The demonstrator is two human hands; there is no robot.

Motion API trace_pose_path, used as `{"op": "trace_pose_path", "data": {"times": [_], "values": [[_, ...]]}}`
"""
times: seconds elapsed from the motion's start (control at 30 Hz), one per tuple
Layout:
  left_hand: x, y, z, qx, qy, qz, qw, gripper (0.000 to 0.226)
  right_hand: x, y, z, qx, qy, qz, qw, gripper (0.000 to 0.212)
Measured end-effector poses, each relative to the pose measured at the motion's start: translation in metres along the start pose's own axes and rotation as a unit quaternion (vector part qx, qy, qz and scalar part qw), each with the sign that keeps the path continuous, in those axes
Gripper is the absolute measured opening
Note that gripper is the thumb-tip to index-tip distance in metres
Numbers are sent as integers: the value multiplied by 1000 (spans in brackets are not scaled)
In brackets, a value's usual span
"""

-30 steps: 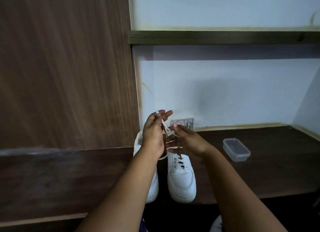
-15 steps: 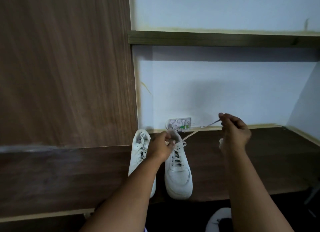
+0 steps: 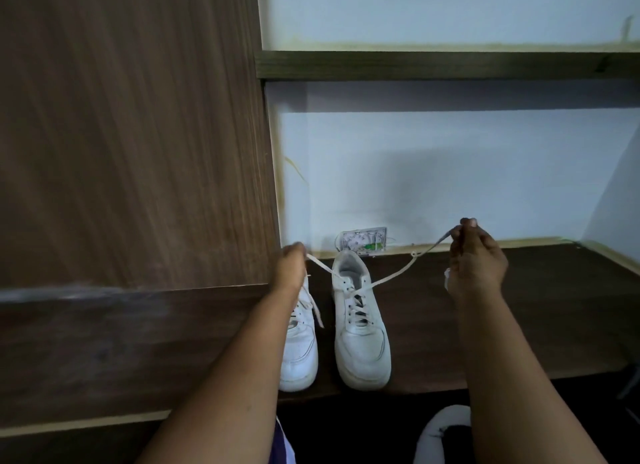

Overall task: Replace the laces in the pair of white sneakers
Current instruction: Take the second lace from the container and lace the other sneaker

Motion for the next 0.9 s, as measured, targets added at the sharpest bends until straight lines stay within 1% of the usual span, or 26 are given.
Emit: {"op": "trace_pose_path", "data": {"times": [0.03, 0.07, 0.1, 0.13, 0.17, 0.2, 0.23, 0.3, 0.33, 0.4, 0.43, 0.47, 0.5, 0.53, 0.63, 0.7, 0.8, 0.83, 0.9], "values": [[0, -2, 12, -37, 51, 21, 998, 31, 1, -1, -2, 6, 49, 24, 999, 12], [2, -6, 22, -74, 58, 38, 995, 31, 0, -1, -4, 11, 85, 43, 995, 14], [4, -9, 32, -116, 11, 45, 992, 31, -3, 0, -7, 18, 102, 43, 994, 18], [5, -11, 41, -170, -69, 41, 982, 27, -8, 3, -11, 33, 108, 24, 993, 21], [4, -10, 45, -212, -152, 24, 965, 26, -14, 8, -16, 60, 121, 1, 991, 22], [3, -8, 42, -221, -218, -5, 951, 28, -21, 14, -19, 104, 174, -19, 979, 19], [2, -6, 32, -204, -262, -44, 942, 30, -30, 20, -21, 165, 274, -31, 947, 16], [-1, 0, 3, -133, -310, -131, 932, 24, -52, 33, -22, 284, 478, -25, 831, 12], [-1, 3, -16, -90, -341, -175, 919, 23, -60, 38, -23, 325, 544, -11, 774, 11], [1, 15, -53, -14, -426, -260, 867, 33, -74, 44, -27, 378, 625, 33, 682, 15], [3, 21, -69, 12, -463, -291, 837, 40, -79, 47, -29, 389, 649, 49, 652, 17], [7, 24, -81, 25, -492, -308, 814, 46, -82, 49, -30, 393, 657, 59, 640, 17], [10, 25, -90, 26, -514, -314, 798, 48, -86, 50, -30, 393, 657, 62, 641, 17], [11, 25, -94, 17, -526, -316, 789, 45, -89, 51, -29, 388, 654, 63, 647, 17], [10, 13, -90, -8, -547, -278, 789, 31, -92, 51, -28, 377, 641, 61, 666, 22], [12, 0, -87, -1, -561, -239, 793, 32, -92, 50, -29, 375, 635, 67, 672, 26], [18, -15, -91, 59, -574, -192, 794, 35, -94, 52, -30, 368, 641, 88, 668, 34], [22, -18, -94, 83, -579, -177, 792, 37, -96, 52, -30, 368, 646, 92, 662, 32], [26, -20, -99, 105, -592, -156, 784, 42, -98, 53, -31, 363, 652, 90, 659, 25]]}}
Point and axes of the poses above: each hand's wrist, its own y-axis away from the middle knuckle, its own z-axis out of the back of the hand, x = y × z, the point moved 7 cm from there along -y, towards the middle knuckle, and after that the axes turned 11 degrees about z, right-handed, at the moved point
